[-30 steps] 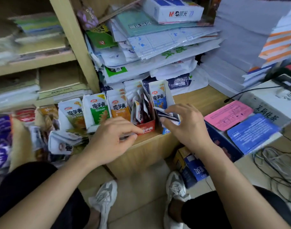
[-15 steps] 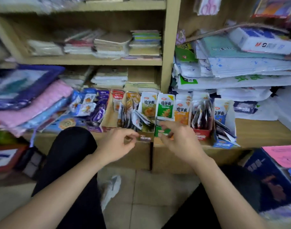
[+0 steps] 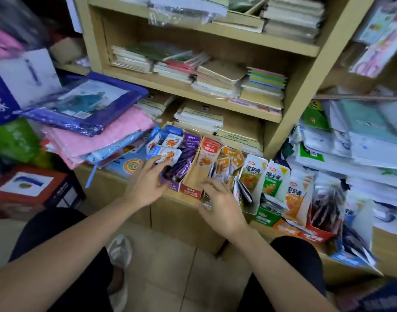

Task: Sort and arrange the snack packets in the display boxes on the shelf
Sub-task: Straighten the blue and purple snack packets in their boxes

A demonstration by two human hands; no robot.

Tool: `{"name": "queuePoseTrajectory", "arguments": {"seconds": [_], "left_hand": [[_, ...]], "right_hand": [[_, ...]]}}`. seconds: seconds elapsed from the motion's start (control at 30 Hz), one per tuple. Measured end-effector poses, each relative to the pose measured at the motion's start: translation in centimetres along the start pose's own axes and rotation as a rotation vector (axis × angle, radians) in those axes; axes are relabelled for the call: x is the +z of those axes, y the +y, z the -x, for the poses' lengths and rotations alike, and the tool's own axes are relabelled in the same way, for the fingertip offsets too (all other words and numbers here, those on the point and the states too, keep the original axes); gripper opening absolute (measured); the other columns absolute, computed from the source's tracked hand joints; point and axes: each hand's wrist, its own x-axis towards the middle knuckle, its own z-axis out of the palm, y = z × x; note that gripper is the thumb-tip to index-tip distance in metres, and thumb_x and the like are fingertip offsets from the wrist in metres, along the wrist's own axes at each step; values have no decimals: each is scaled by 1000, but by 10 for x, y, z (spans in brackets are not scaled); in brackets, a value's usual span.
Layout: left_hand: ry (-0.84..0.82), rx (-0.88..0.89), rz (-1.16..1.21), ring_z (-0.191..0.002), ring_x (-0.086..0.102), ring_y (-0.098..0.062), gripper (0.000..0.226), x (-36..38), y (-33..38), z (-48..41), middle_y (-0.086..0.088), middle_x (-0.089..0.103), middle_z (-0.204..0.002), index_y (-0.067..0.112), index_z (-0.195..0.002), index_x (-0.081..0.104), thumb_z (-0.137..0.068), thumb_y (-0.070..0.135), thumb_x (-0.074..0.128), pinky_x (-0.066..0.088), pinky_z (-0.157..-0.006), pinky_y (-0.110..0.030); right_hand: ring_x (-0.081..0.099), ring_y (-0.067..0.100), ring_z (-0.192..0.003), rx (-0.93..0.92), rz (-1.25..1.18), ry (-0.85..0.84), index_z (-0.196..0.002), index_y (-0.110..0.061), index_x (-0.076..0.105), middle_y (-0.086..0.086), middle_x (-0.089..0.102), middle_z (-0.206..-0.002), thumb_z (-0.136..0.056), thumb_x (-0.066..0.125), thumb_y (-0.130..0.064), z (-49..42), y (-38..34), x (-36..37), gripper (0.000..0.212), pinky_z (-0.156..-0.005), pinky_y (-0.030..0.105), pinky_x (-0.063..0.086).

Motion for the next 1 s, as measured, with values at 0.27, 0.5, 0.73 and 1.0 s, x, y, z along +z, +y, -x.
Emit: {"name": "queuePoseTrajectory", "arguments": {"seconds": [0.27, 0.5, 0.73, 1.0], "left_hand": [[-151, 73, -169, -146, 28, -27, 79, -3, -67, -64, 4, 23, -164, 36, -156, 25, -90, 37, 70, 43, -109, -47], [-125, 134, 93, -133, 50, -13, 61, 15, -100, -93, 13, 48, -151, 39, -145, 50, -88, 44, 72, 45, -104, -35], [-26, 173, 62, -93, 71, -26, 30, 36, -121, -86, -2, 75, -107, 25, -113, 75, -90, 44, 68, 55, -78, -42], [-58, 249, 71, -82, 64, -19, 23, 17, -118, -67, 1, 76, -86, 23, -100, 80, -91, 41, 68, 34, -66, -21]], "right_hand": [[28, 28, -143, 94, 19, -38, -149, -28, 41, -2, 34, -155, -86, 70, -51, -119, -26, 33, 73, -115, 47, 35], [22, 32, -138, 118, 121, -167, -141, -43, 50, -9, 32, -156, -82, 65, -59, -158, -10, 73, 63, -111, 55, 33], [23, 35, -141, 104, 155, -215, -143, -44, 49, -10, 27, -157, -85, 67, -51, -157, -8, 68, 61, -113, 55, 29], [33, 25, -124, -65, 420, -124, -136, -42, 55, -8, 48, -140, -87, 60, -61, -164, -22, 62, 53, -97, 48, 26]]}}
